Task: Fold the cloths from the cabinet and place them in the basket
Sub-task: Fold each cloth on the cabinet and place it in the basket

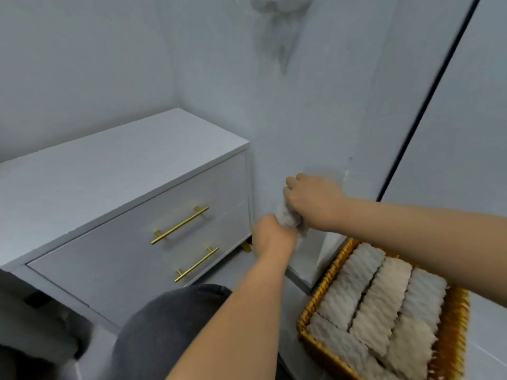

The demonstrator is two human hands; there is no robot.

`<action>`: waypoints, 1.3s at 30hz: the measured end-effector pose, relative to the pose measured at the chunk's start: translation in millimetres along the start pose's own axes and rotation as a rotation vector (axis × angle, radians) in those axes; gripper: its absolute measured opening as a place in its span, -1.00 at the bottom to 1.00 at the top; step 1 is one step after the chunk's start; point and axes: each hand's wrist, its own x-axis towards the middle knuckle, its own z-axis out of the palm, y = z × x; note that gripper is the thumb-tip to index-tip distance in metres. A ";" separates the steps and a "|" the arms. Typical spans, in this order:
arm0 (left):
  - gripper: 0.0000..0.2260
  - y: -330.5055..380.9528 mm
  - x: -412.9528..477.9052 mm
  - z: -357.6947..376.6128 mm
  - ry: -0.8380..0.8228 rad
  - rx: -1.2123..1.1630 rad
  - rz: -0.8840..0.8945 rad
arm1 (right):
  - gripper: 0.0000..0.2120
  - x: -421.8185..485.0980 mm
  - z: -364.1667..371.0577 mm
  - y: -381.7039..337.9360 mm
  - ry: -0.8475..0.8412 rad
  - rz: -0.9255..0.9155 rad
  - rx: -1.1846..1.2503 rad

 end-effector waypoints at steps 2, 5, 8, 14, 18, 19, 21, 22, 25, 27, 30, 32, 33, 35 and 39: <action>-0.79 -3.0 -17.9 37.9 -0.097 0.019 -0.017 | -0.82 -28.0 27.0 2.9 -0.094 -0.050 -0.016; -0.79 -5.5 -25.9 62.3 -0.237 0.112 0.077 | -0.86 -55.6 57.5 10.0 -0.216 0.000 0.071; -0.72 -8.1 -26.2 79.8 -0.388 0.145 0.175 | -0.87 -75.3 96.9 23.4 -0.287 0.164 0.298; -0.77 -11.0 -24.9 98.1 -0.545 -0.180 0.018 | -0.71 -98.2 163.0 62.5 -0.493 0.416 0.880; -0.72 -10.9 -23.7 118.3 -0.577 -0.376 -0.024 | -0.80 -118.8 187.9 72.3 -0.609 0.385 0.997; -0.70 -12.3 -24.4 125.1 -0.592 -0.359 -0.015 | -0.78 -122.7 193.9 71.8 -0.670 0.354 0.979; -0.63 -16.2 -28.2 138.6 -0.644 -0.292 0.009 | -0.61 -127.1 202.2 69.2 -0.800 0.293 0.932; -0.62 -18.1 -29.6 144.9 -0.668 -0.260 0.009 | -0.52 -128.7 205.5 67.3 -0.835 0.279 0.948; -0.64 -22.1 -32.6 162.9 -0.691 -0.192 -0.013 | -0.42 -134.6 215.4 57.7 -0.800 0.284 1.096; -0.63 -23.8 -29.2 172.5 -0.699 -0.202 -0.055 | -0.54 -138.9 224.5 50.5 -0.759 0.286 1.132; -0.65 -31.8 -25.8 183.0 -0.791 -0.260 -0.198 | -0.63 -149.8 238.5 37.3 -0.713 0.328 1.169; -0.66 -39.7 -26.9 189.4 -0.863 -0.299 -0.291 | -0.74 -160.1 246.2 29.3 -0.696 0.366 1.250; -0.69 -42.8 -27.6 192.4 -0.891 -0.295 -0.310 | -0.80 -165.5 250.2 24.5 -0.699 0.393 1.301; -0.73 -49.2 -27.6 199.0 -0.954 -0.219 -0.306 | -0.82 -174.7 261.2 12.4 -0.722 0.462 1.380; -0.66 -61.0 -27.3 210.3 -1.014 0.039 -0.158 | -0.94 -195.0 288.5 -14.7 -0.869 0.465 1.289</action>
